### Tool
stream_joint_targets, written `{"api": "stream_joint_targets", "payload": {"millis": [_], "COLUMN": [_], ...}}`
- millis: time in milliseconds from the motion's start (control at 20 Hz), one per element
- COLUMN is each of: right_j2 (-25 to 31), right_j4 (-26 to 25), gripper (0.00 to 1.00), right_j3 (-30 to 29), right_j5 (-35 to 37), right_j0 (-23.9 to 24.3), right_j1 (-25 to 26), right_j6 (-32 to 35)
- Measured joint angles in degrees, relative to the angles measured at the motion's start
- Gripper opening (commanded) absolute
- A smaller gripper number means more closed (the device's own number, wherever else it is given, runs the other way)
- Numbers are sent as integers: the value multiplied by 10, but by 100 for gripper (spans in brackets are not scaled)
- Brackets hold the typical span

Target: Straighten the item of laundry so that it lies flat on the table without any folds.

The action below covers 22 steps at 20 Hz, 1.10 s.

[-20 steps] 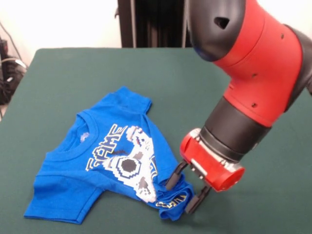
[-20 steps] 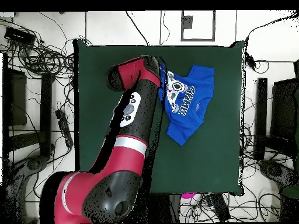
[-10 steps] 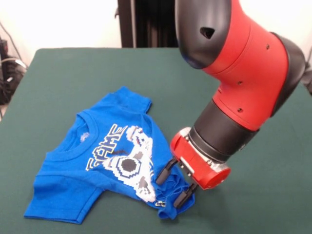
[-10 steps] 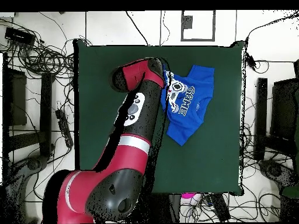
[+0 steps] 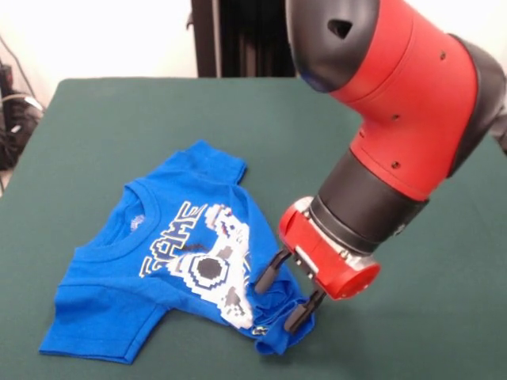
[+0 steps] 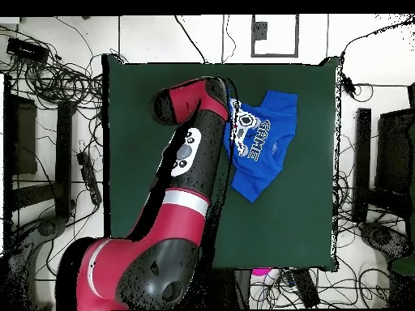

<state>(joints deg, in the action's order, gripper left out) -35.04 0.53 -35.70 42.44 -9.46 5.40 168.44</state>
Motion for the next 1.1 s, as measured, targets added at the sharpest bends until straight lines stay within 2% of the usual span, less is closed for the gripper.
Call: {"api": "stream_joint_targets", "payload": {"millis": [200,550,1100], "right_j2": [1,6,42], "right_j4": [5,8,7], "gripper": [100,100,100], "right_j3": [0,15,23], "right_j5": [47,194,208], "right_j0": [0,4,18], "right_j1": [-11,-17,-17], "right_j6": [0,0,0]}}
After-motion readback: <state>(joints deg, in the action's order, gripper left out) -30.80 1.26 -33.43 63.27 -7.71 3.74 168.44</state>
